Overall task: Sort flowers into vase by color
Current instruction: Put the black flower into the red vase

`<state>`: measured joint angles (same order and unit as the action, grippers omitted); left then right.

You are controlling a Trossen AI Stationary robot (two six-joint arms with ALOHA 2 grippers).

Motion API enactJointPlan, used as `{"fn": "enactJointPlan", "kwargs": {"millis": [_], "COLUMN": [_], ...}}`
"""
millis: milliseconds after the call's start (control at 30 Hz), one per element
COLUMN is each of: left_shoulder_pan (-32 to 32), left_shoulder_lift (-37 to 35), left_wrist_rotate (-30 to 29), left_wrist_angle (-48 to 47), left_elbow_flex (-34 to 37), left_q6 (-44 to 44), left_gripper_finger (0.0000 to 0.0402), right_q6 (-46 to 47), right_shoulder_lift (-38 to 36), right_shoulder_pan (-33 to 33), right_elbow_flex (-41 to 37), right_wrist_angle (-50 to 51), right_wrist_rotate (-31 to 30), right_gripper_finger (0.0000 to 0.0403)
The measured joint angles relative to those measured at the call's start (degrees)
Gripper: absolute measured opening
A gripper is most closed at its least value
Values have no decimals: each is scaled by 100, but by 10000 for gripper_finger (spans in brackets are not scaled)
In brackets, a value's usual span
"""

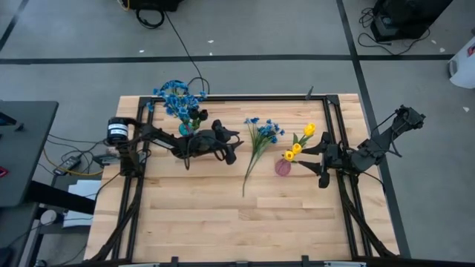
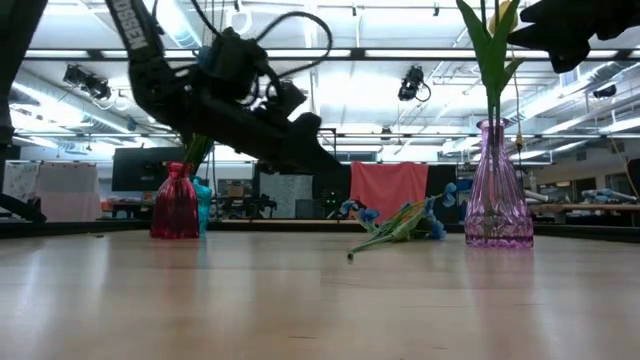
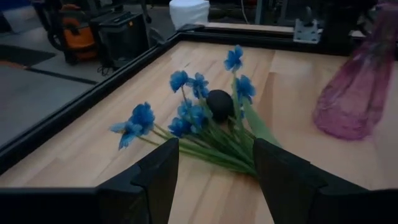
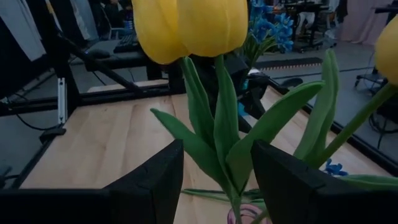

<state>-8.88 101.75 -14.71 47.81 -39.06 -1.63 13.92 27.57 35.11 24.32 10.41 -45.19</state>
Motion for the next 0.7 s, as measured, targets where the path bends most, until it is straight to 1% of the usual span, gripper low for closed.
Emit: {"fn": "enactJointPlan", "kwargs": {"millis": [133,367,567,700], "left_shoulder_pan": [-9,-50,-73,56], "left_shoulder_lift": [398,1218,1397,1398], "left_wrist_rotate": [295,425,1320,1457], "left_wrist_angle": [-220,-1563,-1716,-1829], "left_elbow_flex": [-450,-1611,-1900,-2031], "left_q6": [-98,-322,-642,-656], "left_gripper_finger": [211,211,211,211], "right_q6": [-54,-60,-108,-188], "right_shoulder_lift": [-10,-4,28,28], "right_shoulder_pan": [-1,0,0,0], "right_elbow_flex": [0,0,0,-51], "right_wrist_angle": [8,46,295,327], "right_wrist_rotate": [13,42,90,83], "right_gripper_finger": [201,201,201,201]}}
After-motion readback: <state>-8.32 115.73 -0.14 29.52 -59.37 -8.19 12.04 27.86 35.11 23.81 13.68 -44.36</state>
